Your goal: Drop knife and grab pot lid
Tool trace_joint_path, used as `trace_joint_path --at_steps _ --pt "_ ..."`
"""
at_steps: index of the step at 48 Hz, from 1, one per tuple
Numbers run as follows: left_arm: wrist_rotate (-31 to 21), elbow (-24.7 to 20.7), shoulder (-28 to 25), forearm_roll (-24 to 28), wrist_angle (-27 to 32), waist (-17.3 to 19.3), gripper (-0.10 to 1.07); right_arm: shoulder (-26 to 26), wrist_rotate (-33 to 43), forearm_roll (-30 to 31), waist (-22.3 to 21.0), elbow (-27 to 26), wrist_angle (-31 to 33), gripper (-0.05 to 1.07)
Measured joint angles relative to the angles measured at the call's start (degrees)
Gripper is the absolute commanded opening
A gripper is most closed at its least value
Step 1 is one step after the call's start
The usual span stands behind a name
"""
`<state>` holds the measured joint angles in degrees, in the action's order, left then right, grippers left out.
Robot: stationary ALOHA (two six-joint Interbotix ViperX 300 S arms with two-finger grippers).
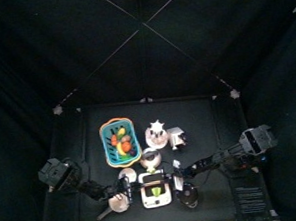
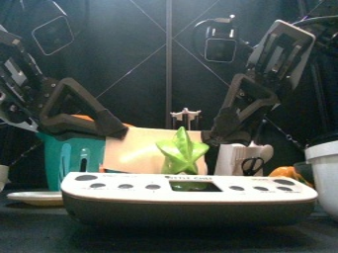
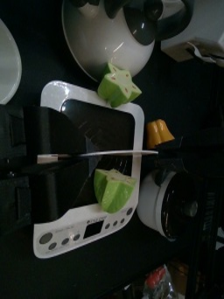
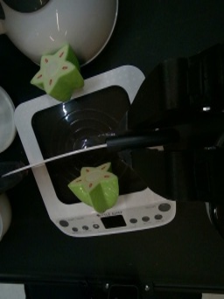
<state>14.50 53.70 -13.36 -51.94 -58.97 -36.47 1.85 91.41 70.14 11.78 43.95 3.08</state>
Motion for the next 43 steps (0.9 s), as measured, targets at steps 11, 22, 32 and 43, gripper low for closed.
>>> trace_joint_path --at_steps 11,22,32,43 --pt "0.09 -0.18 0.09 -0.09 0.09 0.00 0.30 -0.09 0.00 0.00 0.00 -0.09 -0.09 0.41" --pt "0.62 0.44 2.81 -0.09 0.35 0.62 0.34 1.14 0.00 -0.09 0.00 0.00 0.18 0.41" --pt "1.32 1.58 6.42 0.62 0.35 2.02 0.50 3.43 0.00 0.26 0.00 0.35 1.05 0.41" --pt "2.20 3.60 10.02 0.88 0.44 2.99 0.76 4.48 0.18 -0.18 -0.09 1.58 2.20 0.41"
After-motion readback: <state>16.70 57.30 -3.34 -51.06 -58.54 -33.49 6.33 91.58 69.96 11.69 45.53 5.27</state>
